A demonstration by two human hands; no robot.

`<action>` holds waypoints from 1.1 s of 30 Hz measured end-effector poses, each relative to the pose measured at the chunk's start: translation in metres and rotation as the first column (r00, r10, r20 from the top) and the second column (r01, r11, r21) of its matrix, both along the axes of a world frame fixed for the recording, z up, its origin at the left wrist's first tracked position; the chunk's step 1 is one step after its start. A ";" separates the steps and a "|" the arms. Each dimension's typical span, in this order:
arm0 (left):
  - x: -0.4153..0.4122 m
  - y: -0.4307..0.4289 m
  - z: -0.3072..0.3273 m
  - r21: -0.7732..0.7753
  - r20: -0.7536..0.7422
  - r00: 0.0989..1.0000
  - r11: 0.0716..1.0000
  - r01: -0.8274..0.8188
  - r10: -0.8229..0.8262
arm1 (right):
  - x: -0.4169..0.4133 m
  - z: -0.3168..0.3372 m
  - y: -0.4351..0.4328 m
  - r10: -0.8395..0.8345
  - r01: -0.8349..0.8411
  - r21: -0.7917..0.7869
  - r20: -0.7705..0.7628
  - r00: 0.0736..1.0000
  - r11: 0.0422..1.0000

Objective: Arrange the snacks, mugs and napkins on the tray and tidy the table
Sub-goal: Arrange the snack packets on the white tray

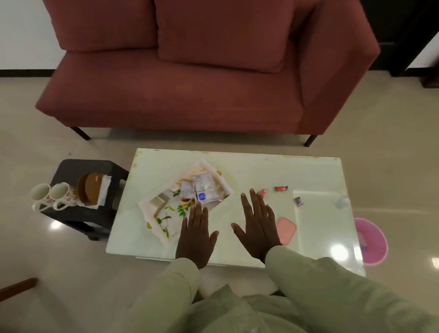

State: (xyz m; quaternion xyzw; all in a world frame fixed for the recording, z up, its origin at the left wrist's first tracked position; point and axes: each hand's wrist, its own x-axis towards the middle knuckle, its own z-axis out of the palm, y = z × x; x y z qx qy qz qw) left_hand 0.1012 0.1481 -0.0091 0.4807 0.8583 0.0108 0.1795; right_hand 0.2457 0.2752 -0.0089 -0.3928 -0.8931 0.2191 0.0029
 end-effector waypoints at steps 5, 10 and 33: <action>-0.087 -0.037 -0.002 0.007 0.026 0.997 0.997 0.073 -0.073 | -0.077 -0.004 -0.054 -0.104 0.102 -0.051 -0.029 0.994 0.993; -0.126 -0.051 -0.009 -0.004 0.096 0.991 0.995 0.095 -0.094 | -0.104 -0.003 -0.079 -0.149 0.147 -0.063 -0.033 0.988 0.987; -0.227 0.084 -0.258 0.208 0.277 0.941 0.968 0.139 -0.194 | -0.193 -0.243 0.055 -0.003 0.006 -0.066 0.048 0.999 0.998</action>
